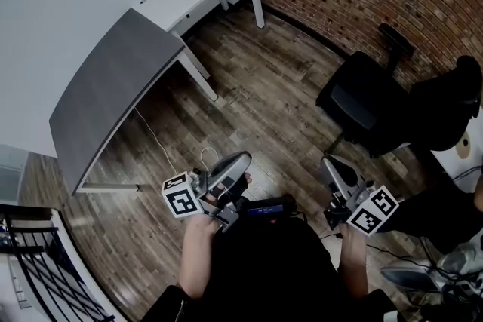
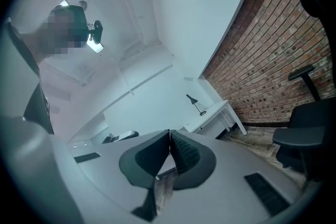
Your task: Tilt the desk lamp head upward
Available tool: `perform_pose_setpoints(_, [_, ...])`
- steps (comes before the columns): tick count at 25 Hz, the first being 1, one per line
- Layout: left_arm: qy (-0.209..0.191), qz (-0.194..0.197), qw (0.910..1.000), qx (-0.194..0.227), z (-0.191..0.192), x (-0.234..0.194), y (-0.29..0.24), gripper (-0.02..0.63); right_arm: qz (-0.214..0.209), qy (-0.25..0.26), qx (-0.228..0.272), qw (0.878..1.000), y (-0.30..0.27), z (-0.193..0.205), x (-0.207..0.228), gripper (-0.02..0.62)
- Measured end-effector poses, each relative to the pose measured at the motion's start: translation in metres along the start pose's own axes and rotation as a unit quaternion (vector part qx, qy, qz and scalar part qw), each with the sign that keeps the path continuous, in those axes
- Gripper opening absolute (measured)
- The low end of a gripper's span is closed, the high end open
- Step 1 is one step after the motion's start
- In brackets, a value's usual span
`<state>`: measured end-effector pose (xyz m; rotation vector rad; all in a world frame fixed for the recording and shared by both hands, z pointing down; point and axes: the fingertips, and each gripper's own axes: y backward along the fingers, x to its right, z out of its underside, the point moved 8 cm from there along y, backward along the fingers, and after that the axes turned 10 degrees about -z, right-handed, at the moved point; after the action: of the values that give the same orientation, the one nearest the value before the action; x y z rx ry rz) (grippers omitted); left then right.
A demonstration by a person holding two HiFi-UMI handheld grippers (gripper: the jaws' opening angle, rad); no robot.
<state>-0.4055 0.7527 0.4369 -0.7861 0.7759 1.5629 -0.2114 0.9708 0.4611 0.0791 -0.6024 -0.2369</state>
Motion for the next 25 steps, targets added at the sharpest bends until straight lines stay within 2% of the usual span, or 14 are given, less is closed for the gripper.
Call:
perform_pose_setpoints(10, [0.001,-0.011,0.9999,0.009,0.005,-0.005,-0.006,0.011,-0.013,-0.009,0.005,1.000,0.004,-0.001,0.012,0.015])
perform_pose_setpoints(16, [0.015,0.003,0.9998,0.011,-0.006,-0.028,-0.017,0.011,-0.009,-0.006,-0.002,1.000,-0.015,-0.002,0.021,0.015])
perform_pose_setpoints(20, [0.035,0.016,0.9991,0.016,-0.023,-0.056,-0.035,0.011,0.005,-0.001,-0.008,1.000,-0.035,-0.008,0.034,0.015])
perform_pose_setpoints(25, [0.048,0.034,0.9979,0.028,-0.065,-0.084,-0.054,0.011,0.013,-0.001,-0.019,1.000,-0.077,-0.021,0.051,0.015])
